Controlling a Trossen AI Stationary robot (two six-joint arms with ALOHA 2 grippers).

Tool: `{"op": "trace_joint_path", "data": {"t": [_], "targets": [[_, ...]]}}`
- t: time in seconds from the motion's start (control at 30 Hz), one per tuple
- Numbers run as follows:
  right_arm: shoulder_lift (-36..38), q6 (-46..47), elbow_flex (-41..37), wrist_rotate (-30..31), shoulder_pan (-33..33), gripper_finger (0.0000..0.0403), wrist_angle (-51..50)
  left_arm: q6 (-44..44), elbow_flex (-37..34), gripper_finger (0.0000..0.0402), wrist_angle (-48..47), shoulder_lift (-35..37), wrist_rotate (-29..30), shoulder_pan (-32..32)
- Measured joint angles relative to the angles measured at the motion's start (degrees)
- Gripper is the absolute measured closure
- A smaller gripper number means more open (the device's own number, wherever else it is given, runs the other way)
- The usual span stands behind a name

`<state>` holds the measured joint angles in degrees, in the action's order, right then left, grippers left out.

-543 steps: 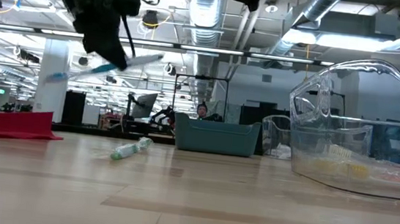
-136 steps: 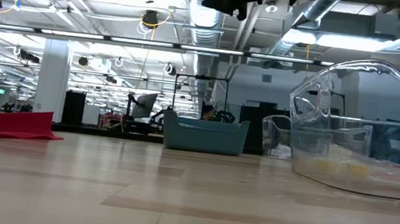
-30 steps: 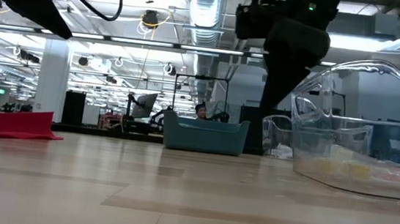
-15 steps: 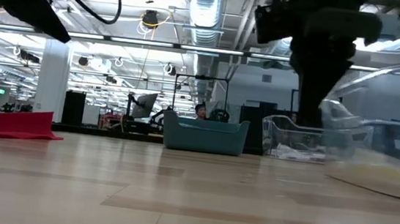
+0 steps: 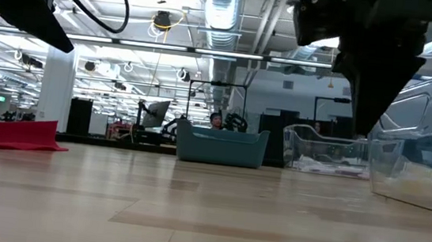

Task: Pick & Place Toothbrushes
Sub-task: Adjust the bottom transparent bin on the table, then adjust the blue bin on the table

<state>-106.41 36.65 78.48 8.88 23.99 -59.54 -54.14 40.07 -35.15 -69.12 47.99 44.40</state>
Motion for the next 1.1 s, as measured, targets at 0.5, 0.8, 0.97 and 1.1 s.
{"op": "trace_joint_path", "data": {"t": [0.5,0.8,0.97,1.1], "targets": [[4.1,-24.1,10.5,19.8,0.0,0.0403,10.6,3.5,0.0,0.04,3.6,0.0,0.1,0.0],[23.1,-37.1,-11.6,15.2,-11.6,0.0403,38.2,6.1,0.0,0.04,8.1,0.0,-0.1,0.0],[35.7,-37.1,-28.9,12.6,-18.0,0.0403,51.1,9.2,0.0,0.04,11.2,0.0,0.6,0.0],[44.2,-36.8,-38.3,8.3,-23.0,0.0403,57.1,11.7,0.0,0.04,13.9,0.0,0.6,0.0]]}}
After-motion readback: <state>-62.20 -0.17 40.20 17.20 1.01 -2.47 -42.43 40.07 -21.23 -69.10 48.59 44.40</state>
